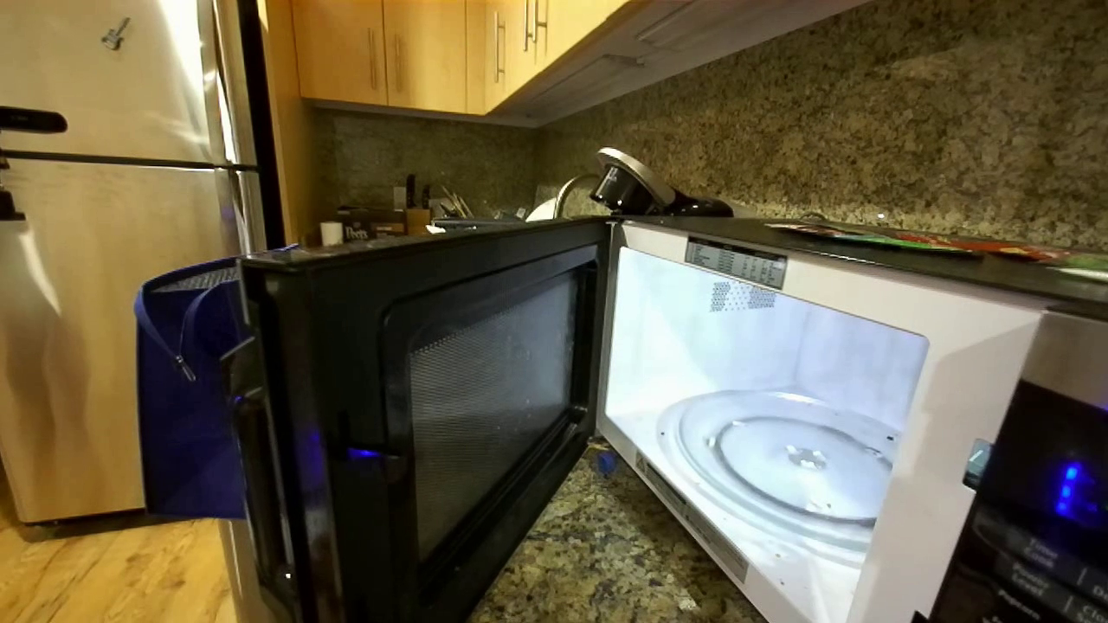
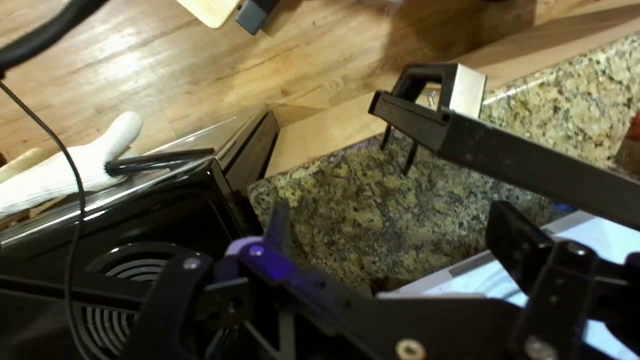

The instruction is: Open the microwave

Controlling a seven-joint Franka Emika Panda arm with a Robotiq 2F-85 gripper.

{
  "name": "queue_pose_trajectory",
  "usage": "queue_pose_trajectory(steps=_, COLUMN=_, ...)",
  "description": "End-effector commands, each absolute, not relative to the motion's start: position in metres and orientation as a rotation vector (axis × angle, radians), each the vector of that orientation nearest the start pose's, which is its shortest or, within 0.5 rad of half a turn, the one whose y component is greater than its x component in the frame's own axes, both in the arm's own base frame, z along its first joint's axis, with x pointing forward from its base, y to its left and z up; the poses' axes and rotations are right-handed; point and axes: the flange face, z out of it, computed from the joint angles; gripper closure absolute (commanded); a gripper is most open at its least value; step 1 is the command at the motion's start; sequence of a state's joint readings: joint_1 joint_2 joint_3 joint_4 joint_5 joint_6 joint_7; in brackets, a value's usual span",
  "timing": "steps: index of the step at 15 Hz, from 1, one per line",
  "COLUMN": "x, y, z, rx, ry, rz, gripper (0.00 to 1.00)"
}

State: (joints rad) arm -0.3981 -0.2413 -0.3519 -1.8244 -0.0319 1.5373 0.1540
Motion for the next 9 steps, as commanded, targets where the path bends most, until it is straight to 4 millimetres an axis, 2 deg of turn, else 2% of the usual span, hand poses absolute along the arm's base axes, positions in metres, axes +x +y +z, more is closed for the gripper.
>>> queue_pose_trajectory(steps=1, x=0.326, y=-0.333, z=0.616, rx=-2.901, ry=1.131, rz=0.223, gripper=0.00)
queue_pose_trajectory(steps=4, x=0.332, y=-0.331, z=0.608, rx=-3.006, ry=0.934, rz=0.295, gripper=0.00)
queue_pose_trajectory(steps=6, x=0.340, y=-0.329, z=0.606, rx=-3.028, ry=0.841, rz=0.237, gripper=0.00)
queue_pose_trajectory(steps=7, x=0.337, y=-0.331, z=0.609, rx=-2.991, ry=0.940, rz=0.247, gripper=0.00)
queue_pose_trajectory(steps=9, x=0.342, y=-0.328, z=0.607, rx=-3.004, ry=0.894, rz=0.252, gripper=0.00)
